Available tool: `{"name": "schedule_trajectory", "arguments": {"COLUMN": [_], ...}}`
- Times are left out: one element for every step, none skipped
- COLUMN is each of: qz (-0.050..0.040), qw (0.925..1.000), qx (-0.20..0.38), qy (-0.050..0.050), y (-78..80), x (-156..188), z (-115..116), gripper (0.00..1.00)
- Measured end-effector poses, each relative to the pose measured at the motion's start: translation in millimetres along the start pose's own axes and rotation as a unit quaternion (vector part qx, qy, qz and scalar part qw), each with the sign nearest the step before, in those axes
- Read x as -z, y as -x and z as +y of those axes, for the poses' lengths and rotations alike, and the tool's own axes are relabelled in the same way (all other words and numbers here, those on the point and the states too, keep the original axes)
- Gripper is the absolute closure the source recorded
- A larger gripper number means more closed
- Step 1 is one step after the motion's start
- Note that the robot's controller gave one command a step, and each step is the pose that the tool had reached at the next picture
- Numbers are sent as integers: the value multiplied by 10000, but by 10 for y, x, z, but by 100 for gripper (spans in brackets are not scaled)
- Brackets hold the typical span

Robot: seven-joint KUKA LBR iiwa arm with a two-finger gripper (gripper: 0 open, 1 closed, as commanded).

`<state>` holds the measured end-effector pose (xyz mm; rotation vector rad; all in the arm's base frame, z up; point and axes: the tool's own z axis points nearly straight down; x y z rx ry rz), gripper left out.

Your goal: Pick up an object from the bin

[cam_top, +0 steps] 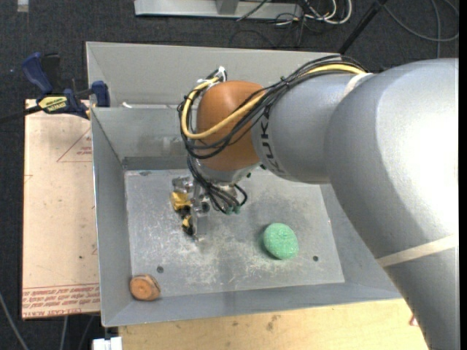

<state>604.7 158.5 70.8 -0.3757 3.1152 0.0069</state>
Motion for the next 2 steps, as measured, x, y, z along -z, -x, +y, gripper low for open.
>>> {"name": "schedule_trajectory", "arguments": {"qz": [0, 0], "qw": [10000, 10000], "qx": [0, -1], "qy": [0, 1], "y": [0, 0], "x": [0, 0], "z": [0, 0], "gripper": [100, 100]}}
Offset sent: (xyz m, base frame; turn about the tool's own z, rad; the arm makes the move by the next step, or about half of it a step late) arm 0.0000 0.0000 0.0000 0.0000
